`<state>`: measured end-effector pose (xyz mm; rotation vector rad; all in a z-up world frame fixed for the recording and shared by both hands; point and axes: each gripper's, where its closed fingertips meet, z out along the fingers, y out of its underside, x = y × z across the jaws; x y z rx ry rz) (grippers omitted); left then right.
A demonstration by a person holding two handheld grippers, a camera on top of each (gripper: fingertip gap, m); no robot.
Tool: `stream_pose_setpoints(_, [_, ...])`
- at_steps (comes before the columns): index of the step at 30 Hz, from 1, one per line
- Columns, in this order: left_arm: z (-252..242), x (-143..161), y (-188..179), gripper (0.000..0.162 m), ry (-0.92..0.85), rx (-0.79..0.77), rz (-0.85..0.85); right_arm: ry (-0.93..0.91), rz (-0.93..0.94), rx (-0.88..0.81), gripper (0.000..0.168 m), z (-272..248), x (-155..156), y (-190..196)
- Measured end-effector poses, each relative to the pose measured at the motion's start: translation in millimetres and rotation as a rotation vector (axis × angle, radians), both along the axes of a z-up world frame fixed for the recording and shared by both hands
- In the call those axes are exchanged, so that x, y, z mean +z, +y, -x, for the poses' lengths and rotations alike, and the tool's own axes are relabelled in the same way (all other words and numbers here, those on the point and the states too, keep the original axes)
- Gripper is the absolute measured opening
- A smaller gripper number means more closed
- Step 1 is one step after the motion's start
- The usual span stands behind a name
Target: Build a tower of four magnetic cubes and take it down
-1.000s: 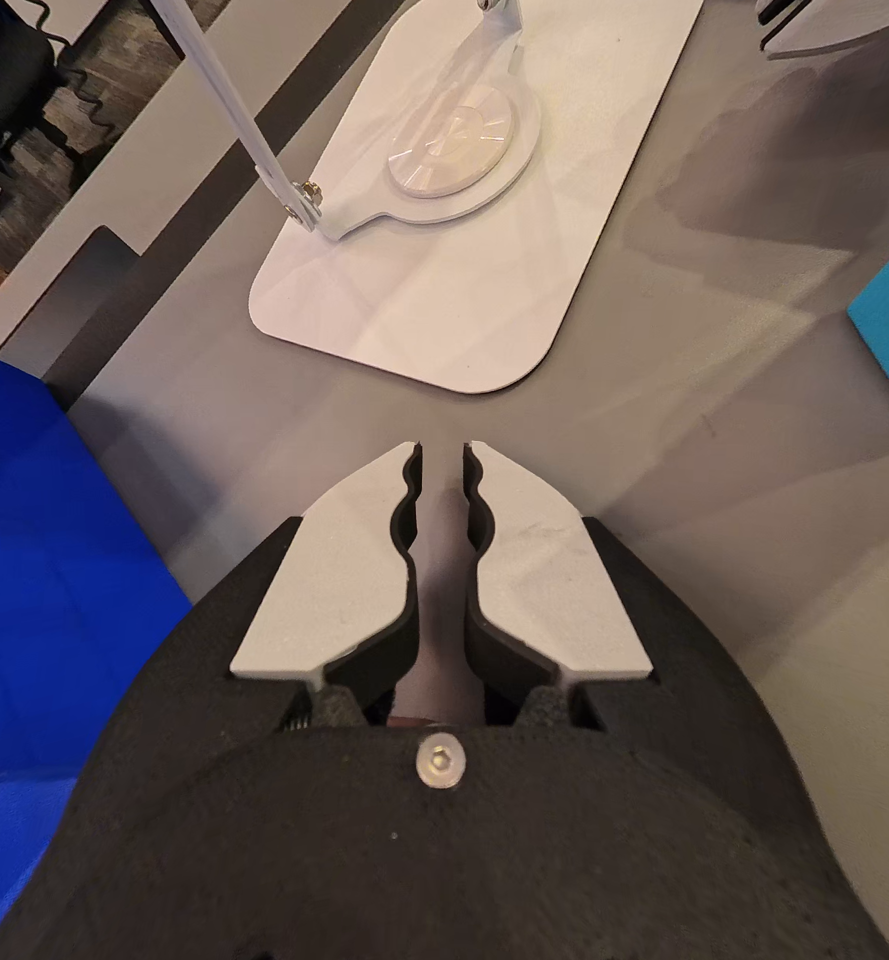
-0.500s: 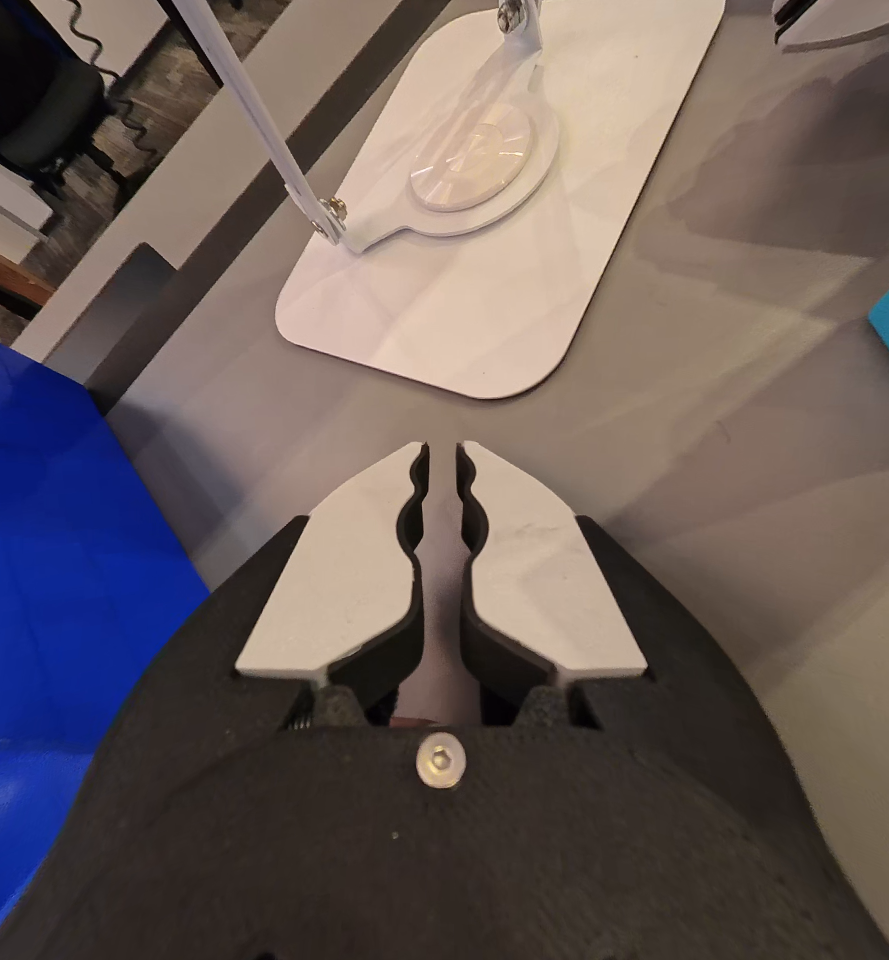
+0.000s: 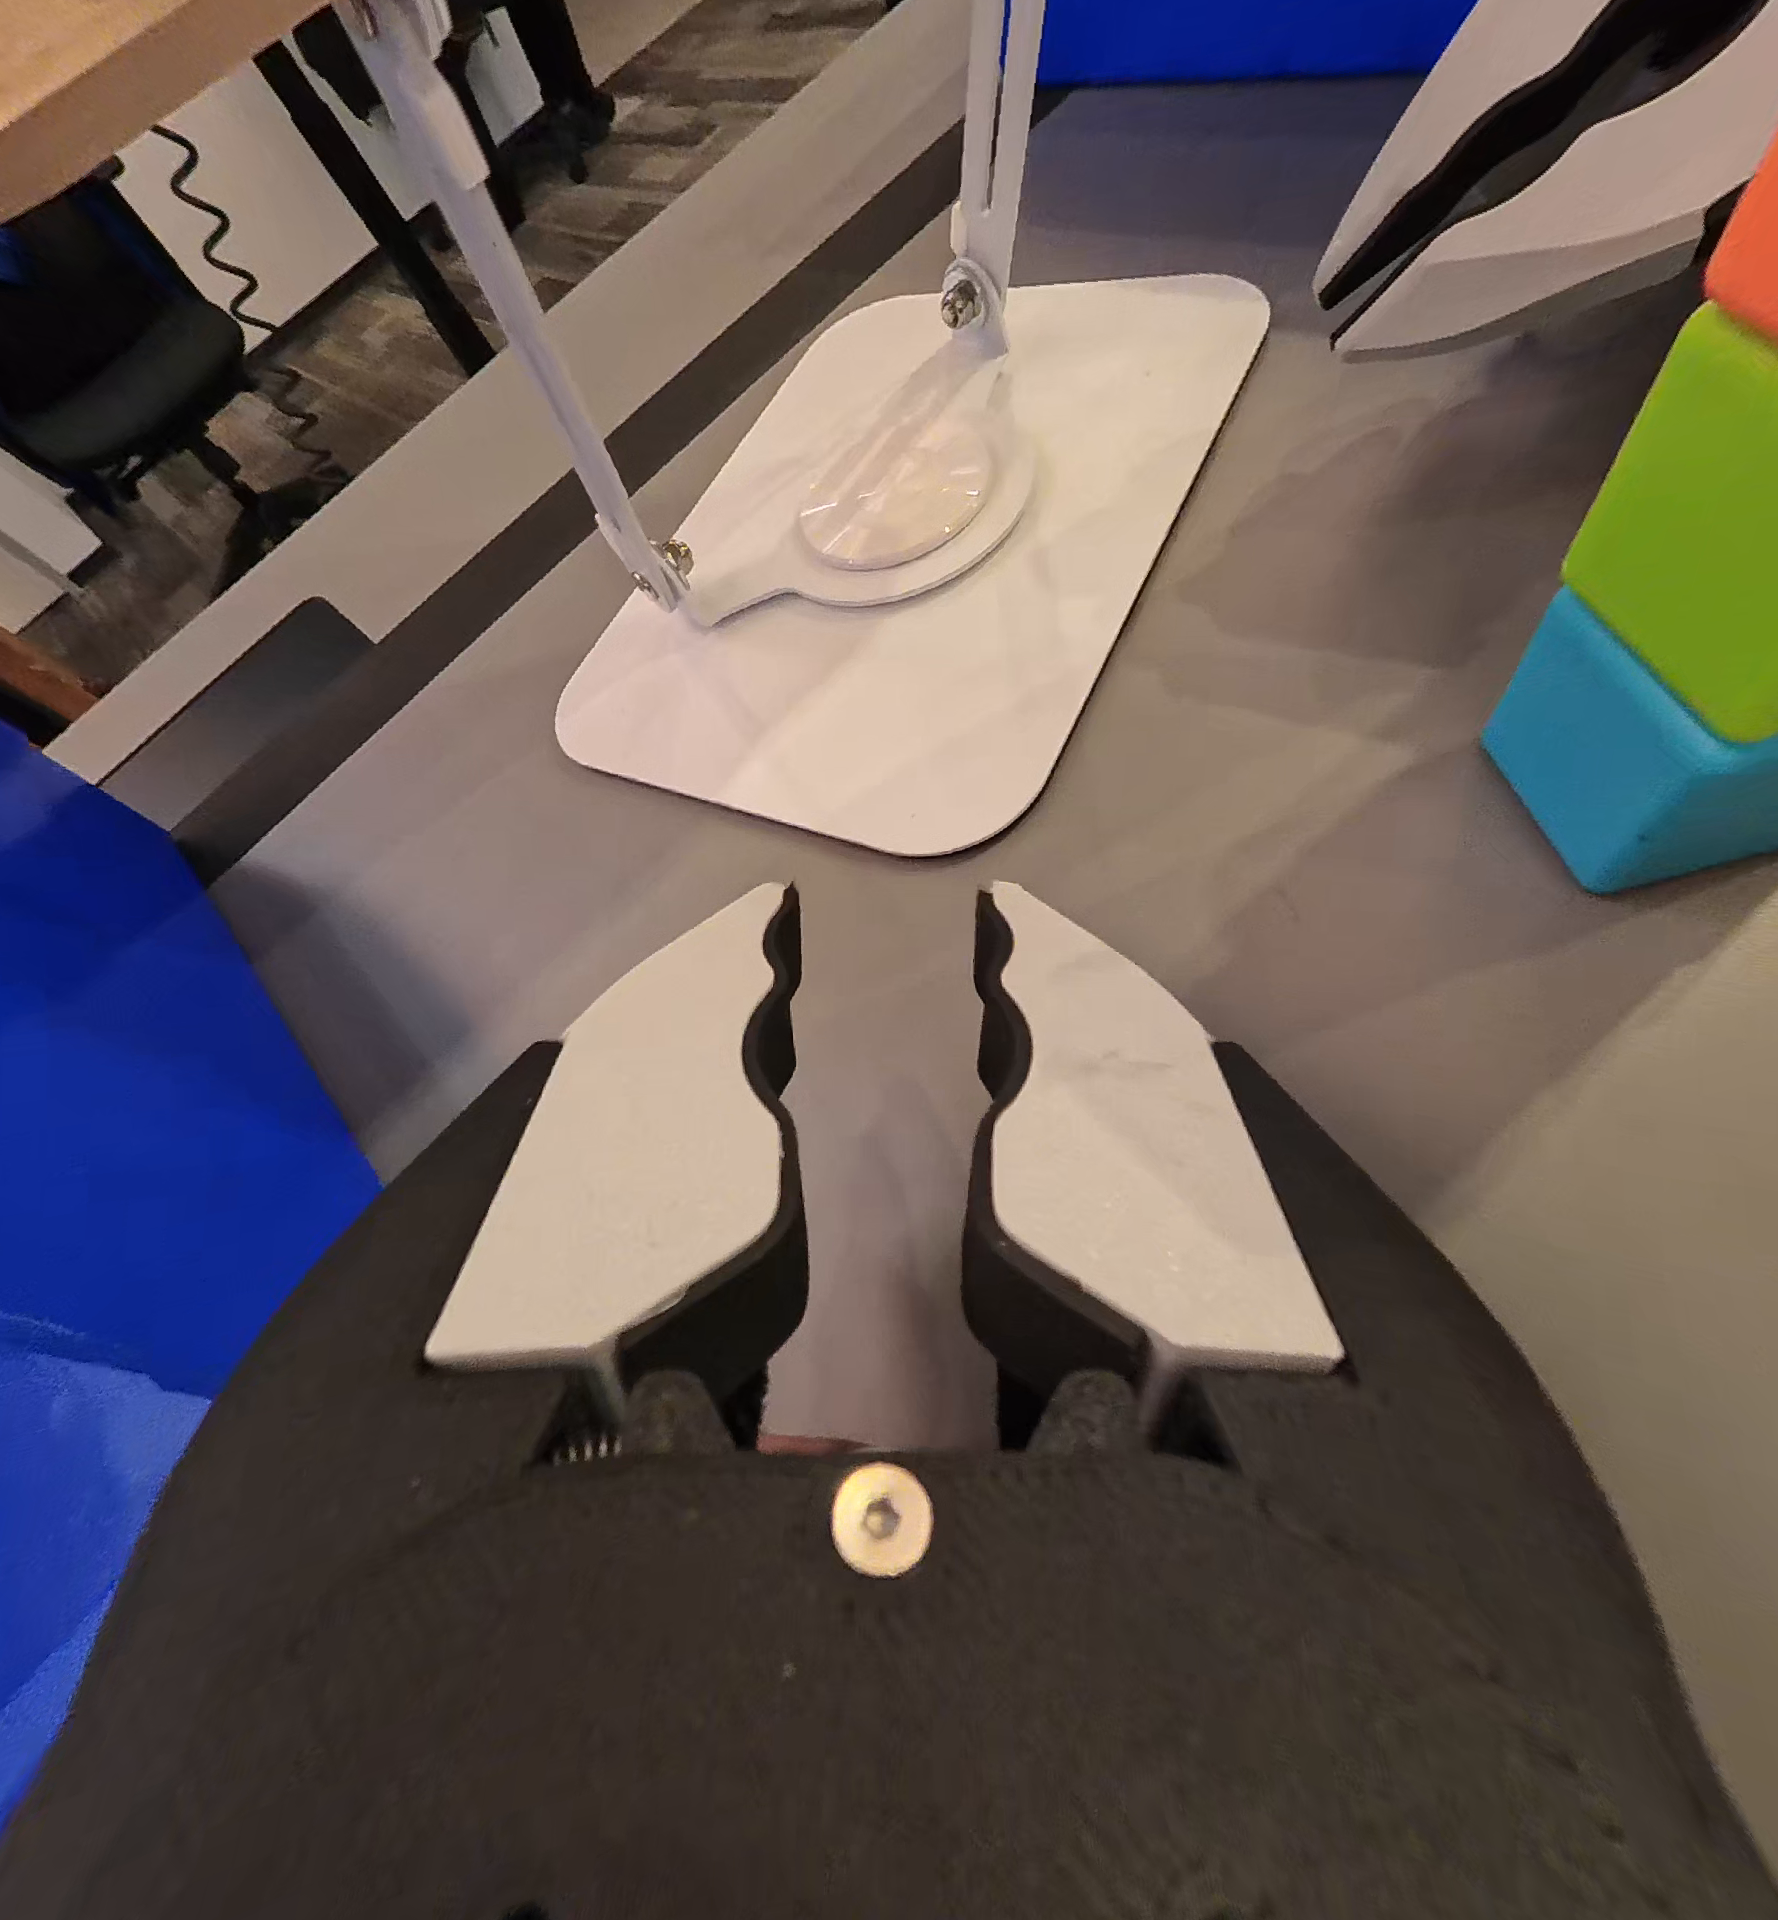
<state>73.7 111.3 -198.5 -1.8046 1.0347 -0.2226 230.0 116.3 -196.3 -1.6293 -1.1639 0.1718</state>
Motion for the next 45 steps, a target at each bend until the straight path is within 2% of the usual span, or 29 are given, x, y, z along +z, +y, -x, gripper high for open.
stream_pose_setpoints(9, [-14,15,-16,0.055,-0.14,-0.144,0.012,0.007,0.005,0.002,0.012,0,0,0])
stream_pose_setpoints(18, [-22,20,-29,0.058,-0.188,-0.252,0.036,0.013,0.017,0.004,0.013,-1,0,0])
stream_pose_setpoints(26, [-43,41,-52,0.072,-0.316,-0.35,0.044,0.008,0.016,0.003,0.014,-1,0,0])
stream_pose_setpoints(30, [-57,49,-68,0.069,-0.373,-0.438,0.042,0.001,0.017,0.004,0.014,-1,-1,0])
stream_pose_setpoints(36, [-79,54,-79,0.079,-0.42,-0.489,0.076,-0.003,0.014,0.005,0.014,0,-1,0])
stream_pose_setpoints(42, [-105,60,-95,0.076,-0.432,-0.64,0.08,-0.009,0.015,0.008,0.013,0,-2,0])
stream_pose_setpoints(45, [-106,65,-96,0.074,-0.481,-0.733,0.14,-0.008,0.013,0.01,0.013,0,-2,0])
